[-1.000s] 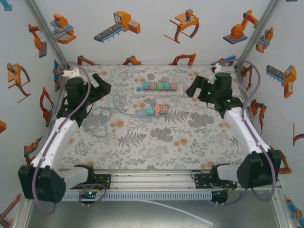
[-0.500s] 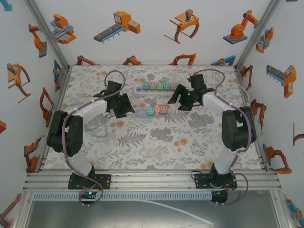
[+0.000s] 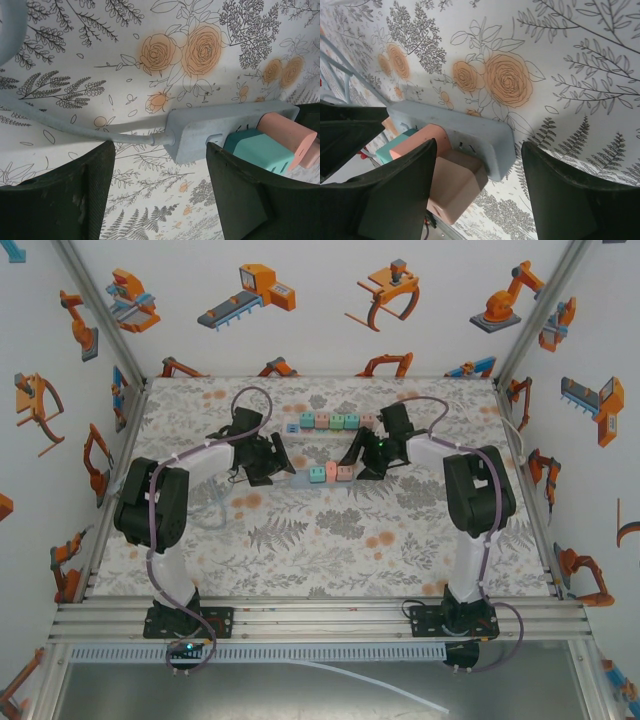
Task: Pull the plug off the socket
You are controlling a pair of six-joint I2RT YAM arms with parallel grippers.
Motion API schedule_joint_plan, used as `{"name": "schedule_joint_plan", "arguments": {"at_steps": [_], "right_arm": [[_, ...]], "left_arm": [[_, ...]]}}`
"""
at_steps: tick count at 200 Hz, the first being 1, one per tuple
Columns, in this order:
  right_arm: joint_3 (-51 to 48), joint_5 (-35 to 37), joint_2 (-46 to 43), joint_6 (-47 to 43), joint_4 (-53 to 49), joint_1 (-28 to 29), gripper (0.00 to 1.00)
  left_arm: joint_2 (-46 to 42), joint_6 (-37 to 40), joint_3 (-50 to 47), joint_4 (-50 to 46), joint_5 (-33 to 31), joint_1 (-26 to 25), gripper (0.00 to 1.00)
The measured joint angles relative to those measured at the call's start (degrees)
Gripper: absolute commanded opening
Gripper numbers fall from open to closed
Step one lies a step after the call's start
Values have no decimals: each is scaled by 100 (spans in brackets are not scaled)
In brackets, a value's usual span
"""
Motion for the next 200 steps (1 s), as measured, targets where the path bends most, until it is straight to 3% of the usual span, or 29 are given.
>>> {"name": "schedule_joint_plan", "arguments": {"at_steps": [47,96,132,188,200], "right_arm": [[-17,2,0,42,79,52,61],[-162,4,-22,256,205,57,59],[-664,-81,-378,422,234,125,60],[-846,-63,-697,608,181,160,63],[-780,-35,-675,616,114,160,63]], "left_arm": [[48,278,17,39,195,7,71],[186,192,-39,90,734,-105,65],[-214,37,-498,122,1003,-326,65],[-975,-61,-649,55,715,-302,63],[-1080,-63,-647,11,496,-275,58]]}}
